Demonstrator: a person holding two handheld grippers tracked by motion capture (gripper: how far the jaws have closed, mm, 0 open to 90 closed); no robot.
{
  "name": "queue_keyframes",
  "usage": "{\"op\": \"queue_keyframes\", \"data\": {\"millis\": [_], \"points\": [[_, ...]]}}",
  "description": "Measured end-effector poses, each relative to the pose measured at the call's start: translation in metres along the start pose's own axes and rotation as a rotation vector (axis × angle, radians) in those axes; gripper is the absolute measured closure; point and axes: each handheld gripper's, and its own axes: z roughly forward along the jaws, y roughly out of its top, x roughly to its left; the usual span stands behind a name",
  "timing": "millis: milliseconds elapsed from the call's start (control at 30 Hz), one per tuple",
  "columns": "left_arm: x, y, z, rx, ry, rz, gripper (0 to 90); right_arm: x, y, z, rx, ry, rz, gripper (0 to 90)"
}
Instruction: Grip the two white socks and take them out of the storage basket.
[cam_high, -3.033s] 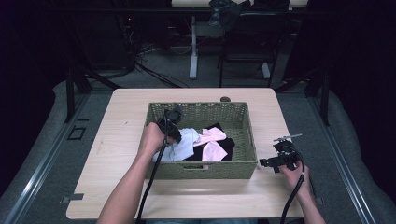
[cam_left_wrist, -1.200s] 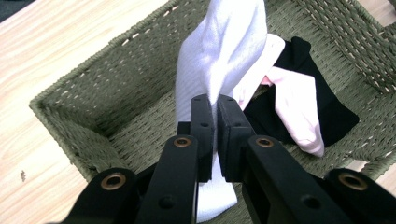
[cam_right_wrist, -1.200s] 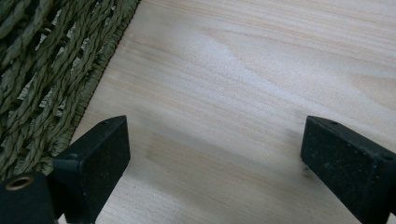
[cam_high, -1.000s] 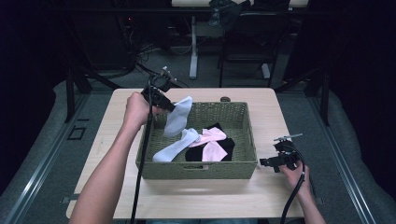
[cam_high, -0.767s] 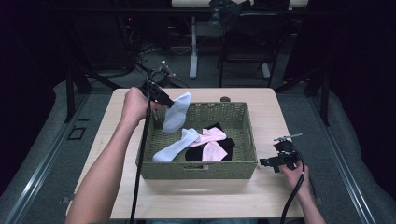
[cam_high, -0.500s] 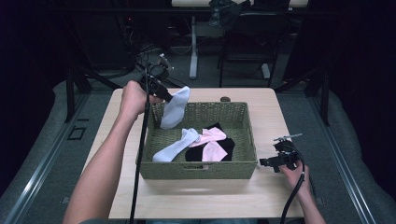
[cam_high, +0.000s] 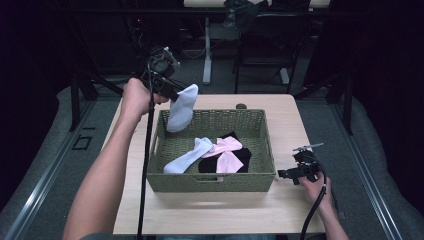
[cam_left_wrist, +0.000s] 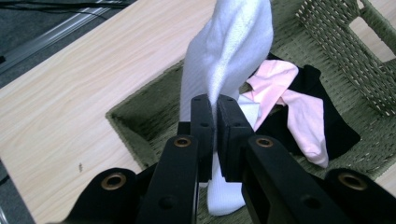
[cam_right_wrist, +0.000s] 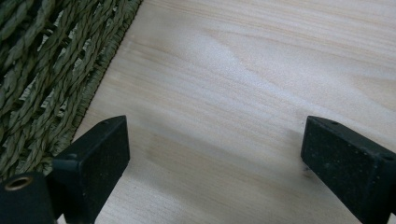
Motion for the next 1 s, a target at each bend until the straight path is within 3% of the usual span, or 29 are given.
{"op": "queue_keyframes", "data": {"millis": [500,1000], "points": [[0.027,-0.02,-0.034,-0.016,0.067,-0.062,86.6,-0.001,0.0,0.0,0.0,0.001,-0.003,7.4],[0.056,-0.06,-0.053,-0.005,0.138,-0.142,86.6,0.0,0.0,-0.001,0.004,-0.001,-0.005,7.5]]}}
